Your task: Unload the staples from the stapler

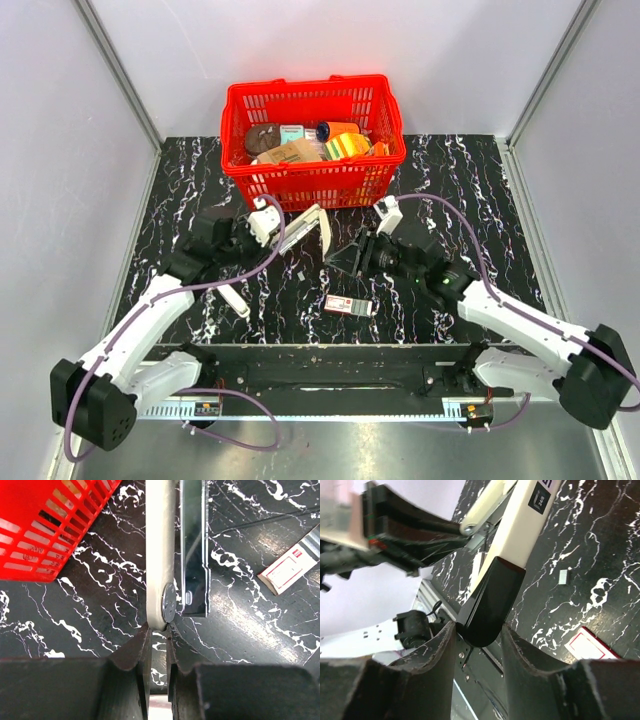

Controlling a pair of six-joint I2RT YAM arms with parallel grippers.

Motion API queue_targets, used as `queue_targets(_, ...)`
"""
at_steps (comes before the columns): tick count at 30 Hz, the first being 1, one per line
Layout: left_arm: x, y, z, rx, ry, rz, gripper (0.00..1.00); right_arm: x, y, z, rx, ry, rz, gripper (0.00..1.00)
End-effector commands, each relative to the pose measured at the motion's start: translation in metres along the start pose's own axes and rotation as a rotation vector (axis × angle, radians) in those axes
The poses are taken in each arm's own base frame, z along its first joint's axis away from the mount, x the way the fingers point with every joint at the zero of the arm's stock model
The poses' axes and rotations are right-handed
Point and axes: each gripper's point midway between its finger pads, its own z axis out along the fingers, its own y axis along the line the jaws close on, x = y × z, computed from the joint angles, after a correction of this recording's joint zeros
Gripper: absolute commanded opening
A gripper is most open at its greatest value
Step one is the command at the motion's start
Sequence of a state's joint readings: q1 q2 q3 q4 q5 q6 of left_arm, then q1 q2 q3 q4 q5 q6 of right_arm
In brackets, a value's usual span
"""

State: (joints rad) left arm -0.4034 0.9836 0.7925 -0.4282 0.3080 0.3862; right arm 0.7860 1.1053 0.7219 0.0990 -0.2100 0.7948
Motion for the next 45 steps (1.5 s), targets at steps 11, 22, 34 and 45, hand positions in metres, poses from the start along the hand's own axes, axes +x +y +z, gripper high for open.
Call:
queue_targets(11,0.028,0.029,0.01,-0.076,0.091,-0.004,0.0,-0.032,0.094,-0.053,-0.297,-0.041,-0.189,0.0)
queue_targets(22,0.014,0.029,0.017,-0.052,0.061,-0.055,0.0,-0.025,0.053,-0.031,-0.134,-0.026,-0.144,0.0)
queue_targets(34,0.015,0.034,0.01,-0.046,0.057,-0.148,0.0,0.028,-0.028,0.031,0.234,0.157,-0.296,0.7)
queue_targets(45,0.022,0.064,-0.011,-0.057,0.055,-0.297,0.05,0.055,-0.061,0.111,0.503,0.277,-0.578,0.94)
